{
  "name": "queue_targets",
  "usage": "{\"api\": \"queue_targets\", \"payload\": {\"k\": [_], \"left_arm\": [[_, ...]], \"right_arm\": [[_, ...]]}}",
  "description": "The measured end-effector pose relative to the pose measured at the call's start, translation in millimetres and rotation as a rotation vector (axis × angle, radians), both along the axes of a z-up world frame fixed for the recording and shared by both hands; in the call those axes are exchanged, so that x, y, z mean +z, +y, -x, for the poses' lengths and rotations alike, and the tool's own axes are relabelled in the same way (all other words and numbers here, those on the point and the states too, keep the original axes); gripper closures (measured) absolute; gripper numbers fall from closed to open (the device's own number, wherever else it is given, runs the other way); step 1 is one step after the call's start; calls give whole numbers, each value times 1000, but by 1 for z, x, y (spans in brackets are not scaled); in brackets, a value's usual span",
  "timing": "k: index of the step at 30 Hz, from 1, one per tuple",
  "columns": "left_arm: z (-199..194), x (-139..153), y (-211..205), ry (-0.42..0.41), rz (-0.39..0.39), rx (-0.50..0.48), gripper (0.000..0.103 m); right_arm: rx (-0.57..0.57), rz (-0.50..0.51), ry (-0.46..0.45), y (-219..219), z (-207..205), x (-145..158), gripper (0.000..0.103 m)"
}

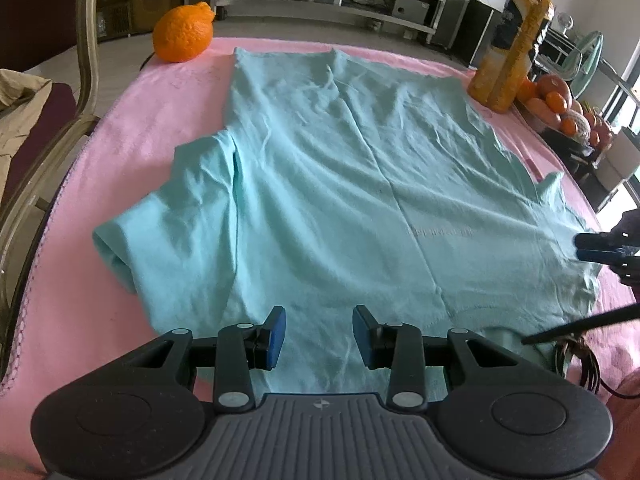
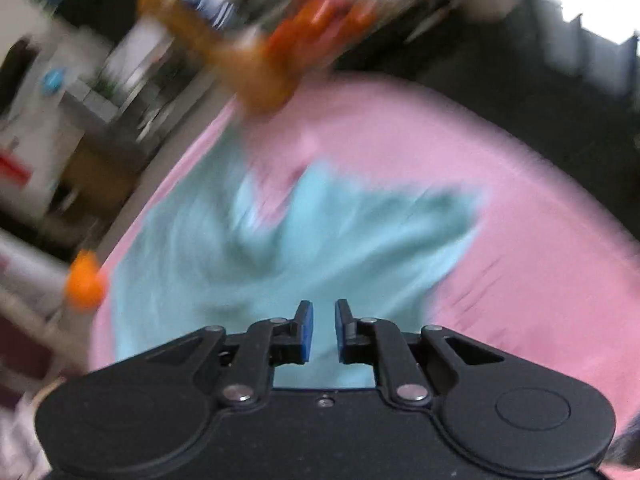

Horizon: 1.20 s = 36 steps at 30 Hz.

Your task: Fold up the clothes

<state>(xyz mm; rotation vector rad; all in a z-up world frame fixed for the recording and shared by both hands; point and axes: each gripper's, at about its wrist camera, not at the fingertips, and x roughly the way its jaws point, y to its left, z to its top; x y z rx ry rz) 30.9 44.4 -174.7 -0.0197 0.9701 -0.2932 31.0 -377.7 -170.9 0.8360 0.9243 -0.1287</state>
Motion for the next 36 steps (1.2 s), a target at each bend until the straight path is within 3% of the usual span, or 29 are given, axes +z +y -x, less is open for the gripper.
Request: {"api": "queue_targets", "payload": {"k": [3,4,5,8,12,15,17,19,20,23,26,29,32,36], "left_arm": [[1,-5,0,18,-20,-2,67],[2,-5,1,19,-26,1,67],[3,-5,1,19,-29,3,67],[5,-6,3,26,-33,16,67],[9,-8,2,40,-47,0,70],[14,-8,-2,54,-37,-48,73],[17,-9,-9,63,-83,-86,73],[22,-6,-12,88,-96,-112,73],[25,-5,-11,104,-85,-117,75],[27,12,20,94,57,-40,75],[10,32,79,23,228,191,67],[-7,31,132,36,364,405,64],[-17,11,160,111,553,528,62],[-27,-10,165,183,670,598,62]], "right_arm": [[-45,-1,85,-7,1,-12,93],[-76,15,119,-11,4,-15,103],[-106,30,154,-15,6,-18,103],[-159,234,193,-11,14,-11,103],[-127,383,223,6,12,-9,103],[-100,345,98,12,14,7,98],[-18,231,-11,15,19,13,96],[88,96,-10,20,18,4,92],[126,85,21,26,17,-2,92],[151,172,18,34,17,2,90],[131,81,-60,27,24,15,82],[124,3,-162,26,29,34,75],[121,-98,-243,27,25,46,62],[117,-196,-272,24,18,41,58]]}}
